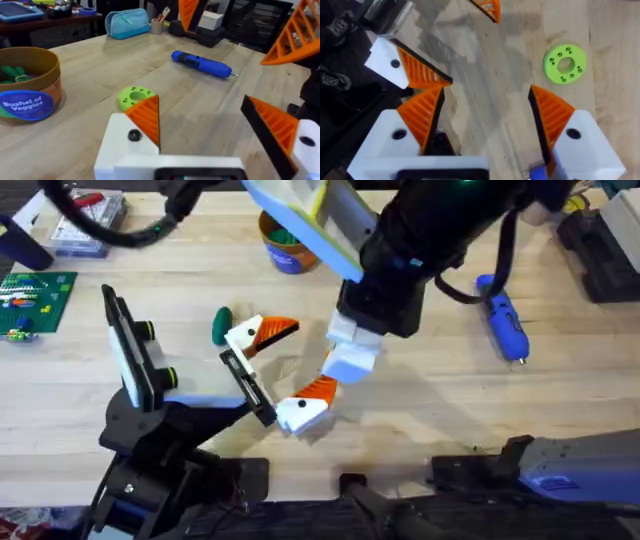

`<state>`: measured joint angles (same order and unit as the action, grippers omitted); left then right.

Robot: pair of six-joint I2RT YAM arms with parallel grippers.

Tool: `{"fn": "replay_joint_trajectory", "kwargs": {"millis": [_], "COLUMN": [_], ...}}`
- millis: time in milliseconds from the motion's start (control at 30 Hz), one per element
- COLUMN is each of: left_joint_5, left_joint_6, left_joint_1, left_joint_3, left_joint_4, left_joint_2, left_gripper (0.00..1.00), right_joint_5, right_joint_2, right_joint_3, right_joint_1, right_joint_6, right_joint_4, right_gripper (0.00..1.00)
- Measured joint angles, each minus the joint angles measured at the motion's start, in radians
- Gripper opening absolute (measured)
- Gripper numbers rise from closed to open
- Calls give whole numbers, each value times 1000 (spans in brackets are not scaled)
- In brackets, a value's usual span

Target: Pick up the gripper from the table and insert it into the empty holder that is missing its gripper. Then pick up a screw, insert it into the mounting hole, and use the screwdriver to tighten it. Finally, clean up the table by picking up the vegetable and placing it into the bucket.

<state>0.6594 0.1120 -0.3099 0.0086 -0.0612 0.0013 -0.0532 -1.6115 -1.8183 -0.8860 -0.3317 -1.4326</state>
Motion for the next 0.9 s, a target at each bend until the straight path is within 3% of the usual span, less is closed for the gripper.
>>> {"fn": "replay_joint_trajectory", "kwargs": {"millis": [467,900], "left_joint_5": [0,0], "left_joint_6": [0,0], "left_joint_1": [0,0], "left_joint_3": [0,0], "left_joint_4": [0,0], "left_joint_2": [0,0], "left_gripper": [990,990], "right_joint_5": [-1,-22], "right_joint_2": [0,1], "right_joint_3": [32,74], "right_joint_1": [128,136], "right_joint_6": [2,-8], "right_joint_4": [1,1], "right_gripper": [996,996]}}
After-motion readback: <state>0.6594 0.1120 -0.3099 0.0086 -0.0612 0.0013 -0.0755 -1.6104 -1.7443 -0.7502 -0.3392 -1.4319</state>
